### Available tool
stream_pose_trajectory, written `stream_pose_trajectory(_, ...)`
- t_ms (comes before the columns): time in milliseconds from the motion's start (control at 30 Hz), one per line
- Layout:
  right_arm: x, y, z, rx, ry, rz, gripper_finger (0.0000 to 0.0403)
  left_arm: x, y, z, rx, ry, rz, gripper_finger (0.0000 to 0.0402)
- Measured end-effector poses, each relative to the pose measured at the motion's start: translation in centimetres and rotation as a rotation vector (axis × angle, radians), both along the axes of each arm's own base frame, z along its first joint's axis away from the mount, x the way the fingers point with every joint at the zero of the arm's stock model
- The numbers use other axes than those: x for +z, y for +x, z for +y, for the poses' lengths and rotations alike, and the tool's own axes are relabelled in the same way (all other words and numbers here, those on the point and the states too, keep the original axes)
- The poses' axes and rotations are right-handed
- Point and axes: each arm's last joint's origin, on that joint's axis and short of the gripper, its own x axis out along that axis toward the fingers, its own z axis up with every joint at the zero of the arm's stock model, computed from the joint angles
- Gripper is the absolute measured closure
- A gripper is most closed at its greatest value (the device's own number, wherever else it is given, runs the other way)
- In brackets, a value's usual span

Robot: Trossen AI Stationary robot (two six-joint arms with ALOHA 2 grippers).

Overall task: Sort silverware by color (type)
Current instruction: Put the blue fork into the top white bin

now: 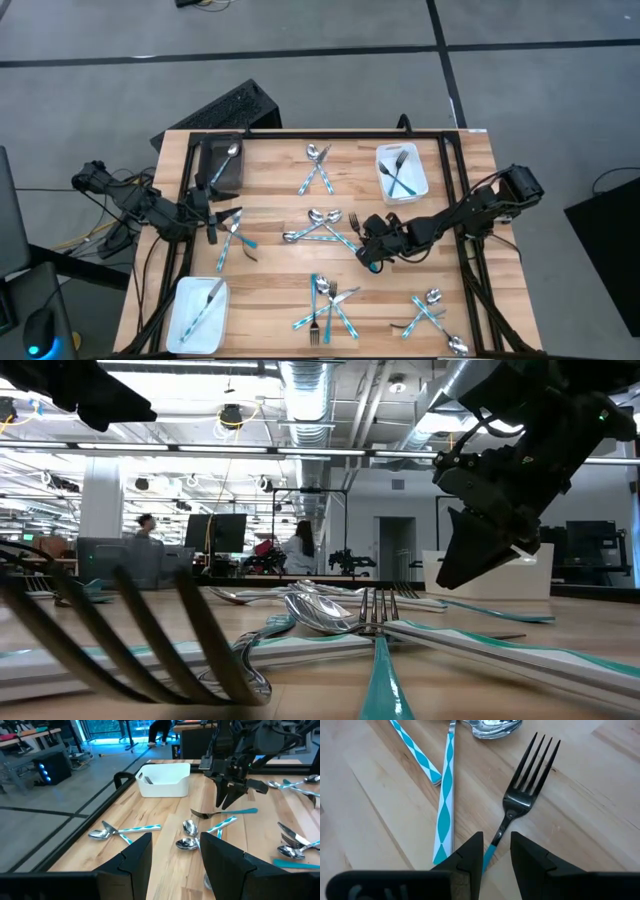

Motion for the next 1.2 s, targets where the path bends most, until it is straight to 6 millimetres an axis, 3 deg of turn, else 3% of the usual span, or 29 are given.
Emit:
stream_pose_trajectory(433, 0.0, 0.0, 0.0, 0.006, -0.006, 0.002, 0.0281, 0.0, 0.1, 0.0, 0.011, -0.036, -0.030, 0.0246)
stream_pose_trajectory(633, 0.0, 0.0, 0.0, 0.000, -0.015, -0.007, 0.0281, -1.9, 1.2, -0.5, -0.004, 0.052, -0.160, 0.0246)
stream_pose_trajectory(800, 0.1, 0.0, 0.1, 0.003, -0.024, -0.009, 0.0281, -2.3, 1.2, -0.5, -0.005, 0.090, -0.266, 0.0246)
stream_pose_trajectory(1200, 0.1, 0.0, 0.1, -0.011, -0.042, -0.014, 0.0281, -3.1, 0.3, -0.2, -0.059, 0.085, -0.279, 0.0246)
